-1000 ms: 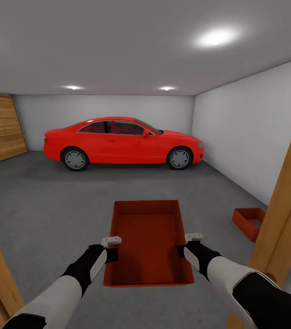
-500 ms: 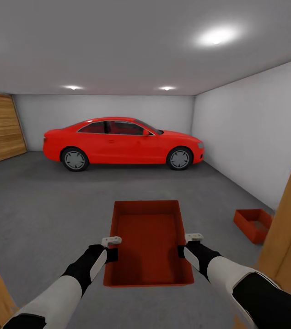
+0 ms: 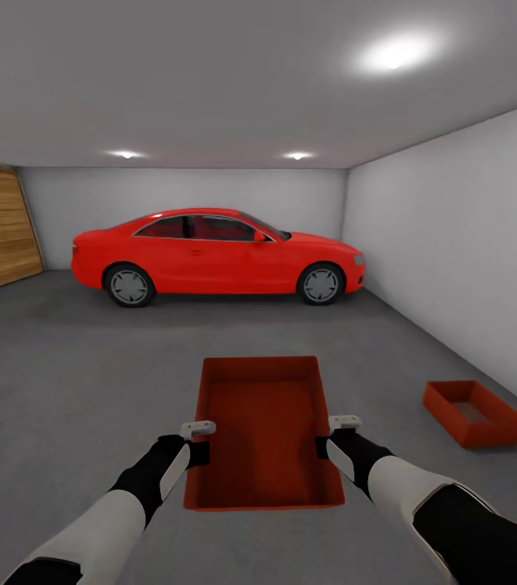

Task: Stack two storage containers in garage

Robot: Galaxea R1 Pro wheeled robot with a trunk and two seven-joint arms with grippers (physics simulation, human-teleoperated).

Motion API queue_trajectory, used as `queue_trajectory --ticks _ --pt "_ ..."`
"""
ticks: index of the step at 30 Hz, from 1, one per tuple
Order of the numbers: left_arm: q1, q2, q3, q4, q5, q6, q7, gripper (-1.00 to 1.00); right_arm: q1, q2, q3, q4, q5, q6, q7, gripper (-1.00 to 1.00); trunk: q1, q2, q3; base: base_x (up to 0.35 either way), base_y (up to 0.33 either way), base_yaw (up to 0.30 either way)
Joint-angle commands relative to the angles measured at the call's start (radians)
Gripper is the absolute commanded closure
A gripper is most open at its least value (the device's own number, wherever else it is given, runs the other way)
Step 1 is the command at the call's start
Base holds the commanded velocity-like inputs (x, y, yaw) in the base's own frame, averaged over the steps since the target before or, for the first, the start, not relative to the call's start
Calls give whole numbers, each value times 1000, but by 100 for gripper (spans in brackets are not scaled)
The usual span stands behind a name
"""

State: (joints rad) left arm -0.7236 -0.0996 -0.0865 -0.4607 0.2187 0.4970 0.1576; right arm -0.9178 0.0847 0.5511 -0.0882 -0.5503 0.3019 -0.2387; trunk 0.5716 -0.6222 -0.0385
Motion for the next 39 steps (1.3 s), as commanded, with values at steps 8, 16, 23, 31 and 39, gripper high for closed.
queue_trajectory --ticks 8,16,23,31,39 --pt "0 1 1 1 -13 11 14 100 -1 0 4 -5 13 5 -8 100 1 -2 -2 315 0 0" --pt "0 1 1 1 -13 11 14 100 -1 0 4 -5 13 5 -8 100 1 -2 -2 315 0 0" --pt "0 1 1 1 -13 11 14 100 -1 0 4 -5 13 5 -8 100 1 -2 -2 315 0 0" --pt "0 1 1 1 -13 11 14 100 -1 0 4 -5 13 5 -8 100 1 -2 -2 315 0 0" --pt "0 1 1 1 -12 12 14 100 -1 0 4 -5 13 5 -8 100 1 -2 -2 315 0 0"
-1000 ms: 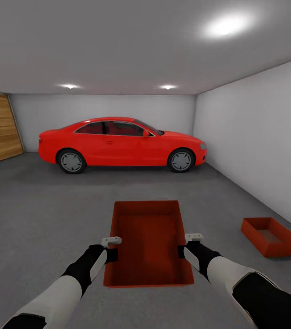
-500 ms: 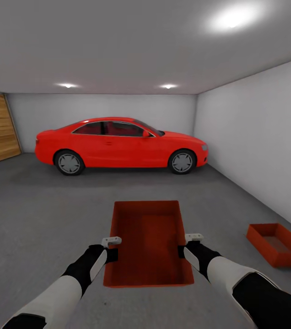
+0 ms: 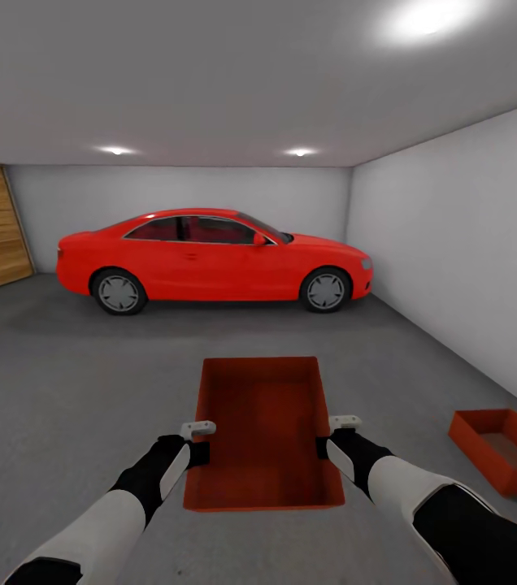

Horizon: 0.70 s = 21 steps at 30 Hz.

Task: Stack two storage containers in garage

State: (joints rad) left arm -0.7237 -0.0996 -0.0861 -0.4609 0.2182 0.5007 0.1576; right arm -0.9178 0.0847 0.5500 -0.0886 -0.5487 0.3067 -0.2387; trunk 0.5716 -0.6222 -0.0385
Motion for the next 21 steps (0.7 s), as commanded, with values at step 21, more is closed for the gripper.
queue_trajectory --ticks 21 --pt "0 1 0 1 -12 10 14 100 -1 0 5 -5 12 0 -8 100 1 -2 -2 315 0 0"
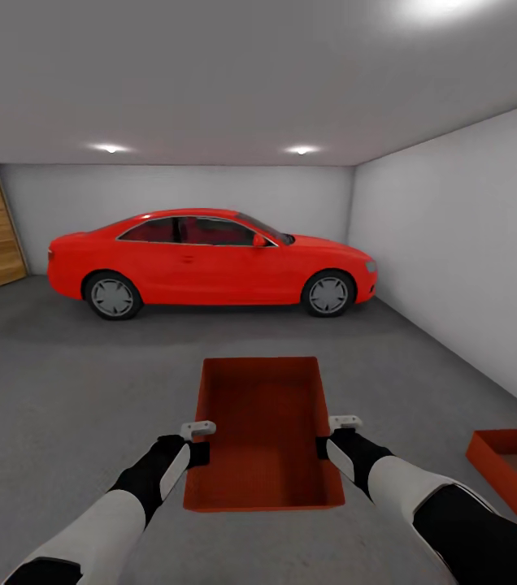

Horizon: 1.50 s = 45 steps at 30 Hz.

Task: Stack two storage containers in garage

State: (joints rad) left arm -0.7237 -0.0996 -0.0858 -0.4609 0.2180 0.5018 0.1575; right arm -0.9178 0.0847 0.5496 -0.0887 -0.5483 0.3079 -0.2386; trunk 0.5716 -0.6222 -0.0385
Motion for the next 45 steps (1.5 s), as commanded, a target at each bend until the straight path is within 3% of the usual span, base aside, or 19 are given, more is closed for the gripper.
queue_trajectory --ticks 1,45 --pt "0 1 0 1 -12 9 14 100 -1 0 6 -5 11 -1 -8 100 1 -2 -2 315 0 0" --pt "0 1 0 1 -12 8 14 100 -1 0 6 -5 11 -1 -8 100 1 -2 -2 315 0 0"
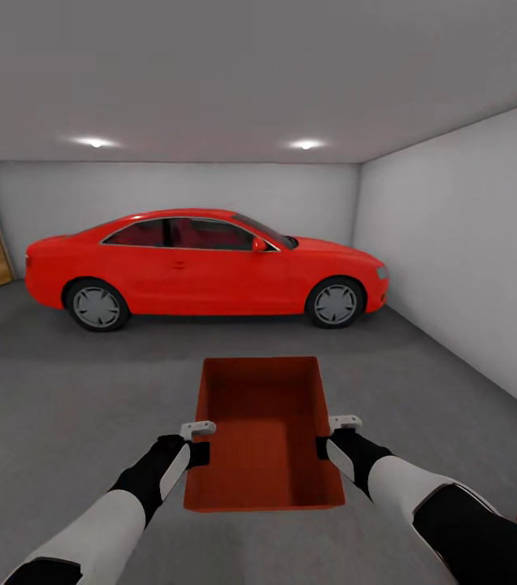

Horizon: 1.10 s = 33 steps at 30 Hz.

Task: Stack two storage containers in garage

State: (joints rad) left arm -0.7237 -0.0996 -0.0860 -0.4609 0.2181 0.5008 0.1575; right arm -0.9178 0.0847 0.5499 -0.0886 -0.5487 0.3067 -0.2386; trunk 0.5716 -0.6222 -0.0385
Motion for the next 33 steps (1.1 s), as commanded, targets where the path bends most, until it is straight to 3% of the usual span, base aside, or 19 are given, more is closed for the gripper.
queue_trajectory --ticks 1,21,33 --pt "0 1 0 1 -12 9 14 100 -1 0 5 -5 12 0 -8 100 1 -2 -2 315 0 0" --pt "0 1 0 0 -12 6 14 100 -1 0 5 -5 12 0 -8 100 1 -2 -2 307 0 0" --pt "0 1 0 -2 -12 3 14 100 -1 0 5 -5 12 0 -8 100 1 -2 -2 19 0 0"
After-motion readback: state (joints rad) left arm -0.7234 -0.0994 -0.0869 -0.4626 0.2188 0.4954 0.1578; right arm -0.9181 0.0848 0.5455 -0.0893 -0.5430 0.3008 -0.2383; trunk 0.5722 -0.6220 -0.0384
